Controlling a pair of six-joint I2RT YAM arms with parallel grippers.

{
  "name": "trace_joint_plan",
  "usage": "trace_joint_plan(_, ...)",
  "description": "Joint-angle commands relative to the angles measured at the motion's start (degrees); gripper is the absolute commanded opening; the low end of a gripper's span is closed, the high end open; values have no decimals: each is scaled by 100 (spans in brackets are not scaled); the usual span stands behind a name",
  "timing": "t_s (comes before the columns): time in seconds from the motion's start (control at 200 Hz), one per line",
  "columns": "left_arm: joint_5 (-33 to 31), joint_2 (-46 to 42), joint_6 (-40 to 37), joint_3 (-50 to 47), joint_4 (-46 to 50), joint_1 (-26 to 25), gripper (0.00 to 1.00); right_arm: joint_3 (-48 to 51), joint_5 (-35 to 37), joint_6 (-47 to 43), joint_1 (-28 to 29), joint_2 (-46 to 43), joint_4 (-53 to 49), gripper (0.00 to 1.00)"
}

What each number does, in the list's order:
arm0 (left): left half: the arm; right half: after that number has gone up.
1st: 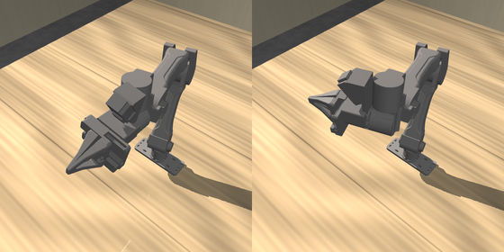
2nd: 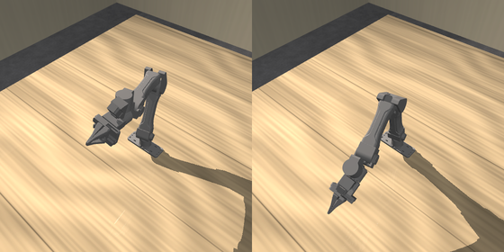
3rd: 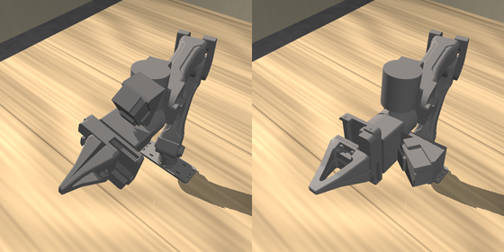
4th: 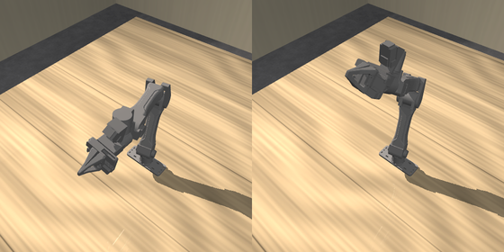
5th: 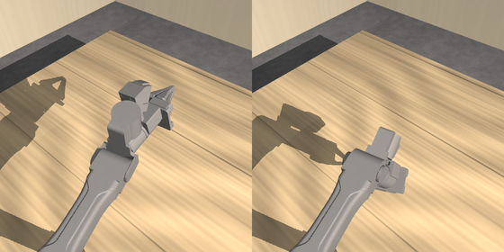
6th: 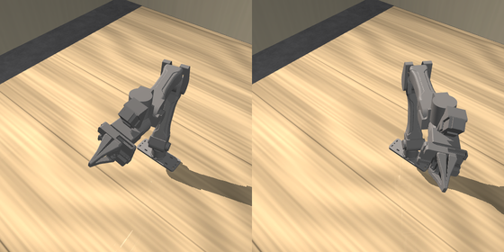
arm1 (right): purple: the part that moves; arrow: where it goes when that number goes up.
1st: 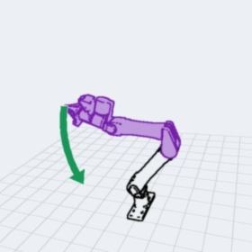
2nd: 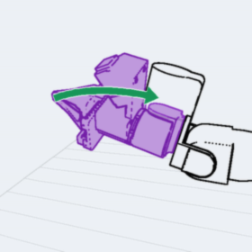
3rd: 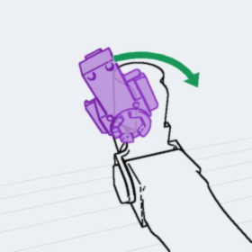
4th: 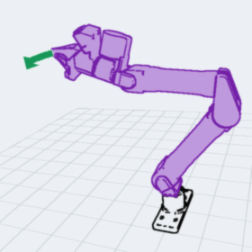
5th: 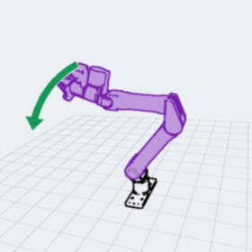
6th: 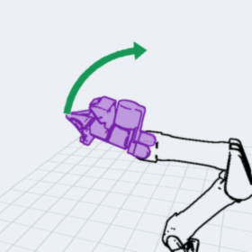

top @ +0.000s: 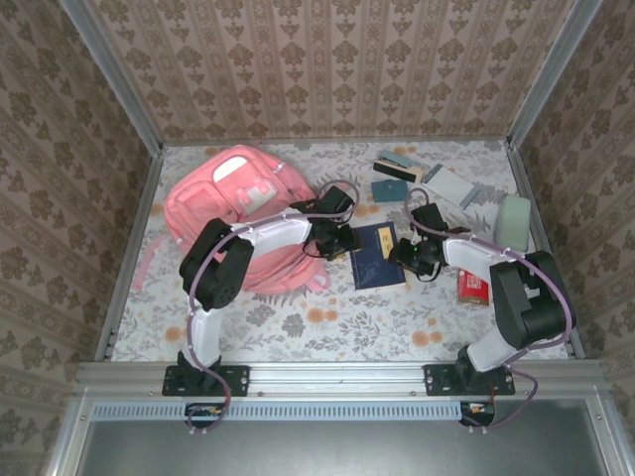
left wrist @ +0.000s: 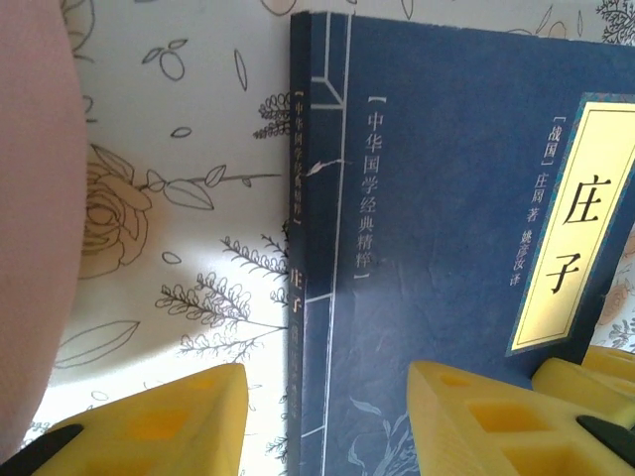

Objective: Pack the student bag

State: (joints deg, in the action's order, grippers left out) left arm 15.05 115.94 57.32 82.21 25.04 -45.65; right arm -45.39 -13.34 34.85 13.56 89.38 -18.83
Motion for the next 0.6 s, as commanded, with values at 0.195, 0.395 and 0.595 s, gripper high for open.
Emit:
trace_joint_plan(0.195, 120, 5, -222, -29, 601, -38, 47, -162, -150, 64, 16, 381, -39, 35)
trace_joint_plan(0.395, 362, 254, -246, 141, 560, -47, 47, -20, -296, 209, 35, 491, 93, 34)
trace_joint_plan(0.595, 836, 629, -142, 447, 249, -47, 46, 43, -439, 421, 97, 497, 255, 34)
